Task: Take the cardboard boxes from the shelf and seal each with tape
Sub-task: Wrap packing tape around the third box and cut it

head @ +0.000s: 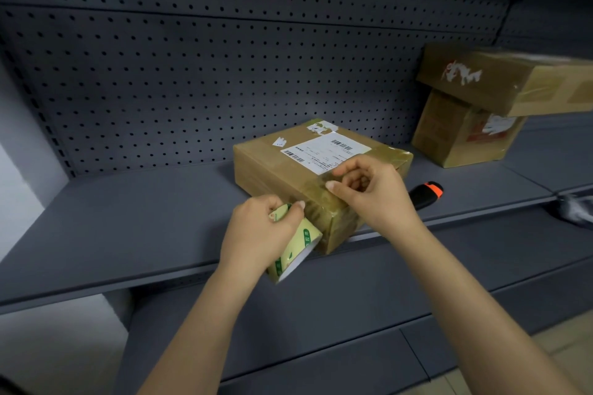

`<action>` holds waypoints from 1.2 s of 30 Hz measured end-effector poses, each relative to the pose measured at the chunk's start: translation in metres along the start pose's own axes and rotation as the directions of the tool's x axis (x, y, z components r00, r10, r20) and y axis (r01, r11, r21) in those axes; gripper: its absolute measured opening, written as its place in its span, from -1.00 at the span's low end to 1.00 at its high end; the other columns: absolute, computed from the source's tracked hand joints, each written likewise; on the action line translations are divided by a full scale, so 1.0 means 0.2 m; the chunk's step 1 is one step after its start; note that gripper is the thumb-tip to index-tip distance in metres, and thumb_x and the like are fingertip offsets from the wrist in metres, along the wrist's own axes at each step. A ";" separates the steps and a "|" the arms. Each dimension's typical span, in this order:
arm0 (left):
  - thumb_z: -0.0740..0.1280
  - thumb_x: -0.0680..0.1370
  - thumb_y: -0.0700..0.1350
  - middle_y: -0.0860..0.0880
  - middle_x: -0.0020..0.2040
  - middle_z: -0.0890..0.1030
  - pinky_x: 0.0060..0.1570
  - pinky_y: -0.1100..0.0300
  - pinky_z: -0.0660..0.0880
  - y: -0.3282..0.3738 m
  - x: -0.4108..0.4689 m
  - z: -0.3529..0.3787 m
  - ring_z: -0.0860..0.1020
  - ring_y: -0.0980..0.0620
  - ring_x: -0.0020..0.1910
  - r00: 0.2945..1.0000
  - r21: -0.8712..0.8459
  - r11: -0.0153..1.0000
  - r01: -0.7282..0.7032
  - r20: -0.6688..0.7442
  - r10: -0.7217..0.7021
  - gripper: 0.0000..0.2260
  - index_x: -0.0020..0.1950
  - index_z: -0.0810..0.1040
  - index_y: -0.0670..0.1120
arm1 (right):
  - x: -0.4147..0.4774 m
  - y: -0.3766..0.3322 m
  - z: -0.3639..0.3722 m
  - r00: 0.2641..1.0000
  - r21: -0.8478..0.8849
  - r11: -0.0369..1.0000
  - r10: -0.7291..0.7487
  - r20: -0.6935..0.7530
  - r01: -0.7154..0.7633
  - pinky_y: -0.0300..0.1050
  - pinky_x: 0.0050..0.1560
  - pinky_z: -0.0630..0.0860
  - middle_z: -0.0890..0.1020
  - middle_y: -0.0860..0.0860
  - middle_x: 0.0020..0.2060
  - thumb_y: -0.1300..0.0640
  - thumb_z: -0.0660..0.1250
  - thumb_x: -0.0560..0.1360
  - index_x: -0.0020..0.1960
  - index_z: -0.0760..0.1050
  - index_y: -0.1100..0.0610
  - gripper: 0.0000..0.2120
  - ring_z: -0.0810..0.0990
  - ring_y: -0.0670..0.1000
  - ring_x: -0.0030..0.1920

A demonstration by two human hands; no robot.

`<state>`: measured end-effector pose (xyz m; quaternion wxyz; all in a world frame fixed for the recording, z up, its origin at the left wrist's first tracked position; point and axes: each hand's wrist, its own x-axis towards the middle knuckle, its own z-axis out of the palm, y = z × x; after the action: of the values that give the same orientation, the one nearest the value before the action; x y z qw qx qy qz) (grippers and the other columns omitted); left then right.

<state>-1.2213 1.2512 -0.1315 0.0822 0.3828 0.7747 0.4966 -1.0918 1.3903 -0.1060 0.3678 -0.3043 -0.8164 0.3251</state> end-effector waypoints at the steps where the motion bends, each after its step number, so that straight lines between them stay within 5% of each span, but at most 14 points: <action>1: 0.38 0.49 0.13 0.00 -0.47 0.40 -0.40 0.12 0.30 0.00 0.00 0.01 0.39 0.03 -0.44 1.000 -0.001 1.000 0.004 0.003 -0.004 -0.55 -0.36 0.38 -0.20 | -0.01 0.01 0.01 0.999 -0.021 1.000 -0.013 -0.029 0.013 -0.19 -0.13 0.52 0.60 -0.05 -0.22 0.09 0.54 0.40 -0.06 0.57 0.00 -0.82 0.54 -0.09 -0.22; 5: 0.38 0.49 0.14 0.04 -0.49 0.42 -0.41 0.13 0.32 0.01 0.00 0.02 0.44 0.01 -0.44 1.000 0.025 1.000 0.013 0.001 -0.013 -0.56 -0.43 0.35 -0.10 | -0.01 0.02 0.01 0.991 -0.100 0.995 -0.043 -0.131 0.030 -0.24 -0.04 0.52 0.50 -0.03 -0.06 0.16 0.49 0.44 -0.05 0.52 -0.01 -0.82 0.51 -0.11 -0.15; 9: 0.37 0.49 0.15 0.03 -0.50 0.39 -0.42 0.11 0.30 0.03 -0.01 0.02 0.41 -0.02 -0.44 1.000 0.050 0.999 0.005 -0.016 -0.004 -0.54 -0.43 0.30 -0.09 | -0.05 0.03 0.02 0.954 -0.139 0.958 -0.268 -0.132 0.250 -0.30 0.02 0.50 0.60 -0.10 -0.06 0.32 0.36 0.50 -0.04 0.61 0.08 -0.84 0.55 -0.17 -0.03; 15: 0.26 0.57 0.18 0.07 -0.53 0.36 -0.39 0.12 0.26 0.01 -0.02 0.00 0.37 0.05 -0.45 1.000 -0.050 0.999 -0.005 0.009 0.006 -0.51 -0.42 0.28 -0.10 | -0.10 0.05 0.06 0.889 -0.198 0.876 -0.392 0.236 0.439 -0.27 0.47 0.19 0.54 -0.06 0.32 0.00 0.17 0.64 0.34 0.53 0.09 -0.65 0.39 -0.20 0.39; 23: 0.32 0.57 0.11 0.07 -0.46 0.42 -0.41 0.28 0.30 -0.03 -0.13 0.01 0.39 0.15 -0.44 0.986 -0.265 0.964 -0.007 0.161 0.052 -0.57 -0.34 0.40 -0.18 | -0.09 0.11 -0.03 0.849 -0.114 0.868 -0.434 0.303 0.484 -0.04 0.47 0.30 0.53 -0.06 0.33 0.01 0.21 0.63 0.36 0.50 0.12 -0.64 0.40 -0.17 0.41; 29: 0.30 0.59 0.10 0.12 -0.47 0.44 -0.42 0.27 0.31 0.02 -0.23 0.13 0.38 0.17 -0.44 0.992 -0.331 0.943 -0.030 0.106 0.068 -0.61 -0.35 0.39 -0.08 | -0.06 0.13 -0.13 0.827 -0.104 0.867 -0.420 0.373 0.487 -0.11 0.51 0.20 0.53 -0.04 0.33 0.08 0.26 0.62 0.34 0.51 0.15 -0.68 0.41 -0.18 0.40; 36: 0.30 0.58 0.10 0.05 -0.46 0.47 -0.34 0.16 0.37 0.03 -0.24 0.20 0.43 0.11 -0.43 0.988 -0.309 0.943 0.125 0.125 -0.090 -0.60 -0.33 0.47 -0.14 | -0.07 0.13 -0.15 0.840 -0.102 0.885 -0.387 0.381 0.454 -0.22 0.48 0.20 0.52 -0.06 0.31 0.14 0.29 0.61 0.33 0.51 0.15 -0.69 0.41 -0.21 0.39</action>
<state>-1.1644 1.2487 -0.1595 0.2115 0.3484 0.6993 0.5873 -1.0537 1.4040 -0.1160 0.2487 -0.0875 -0.9423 0.2060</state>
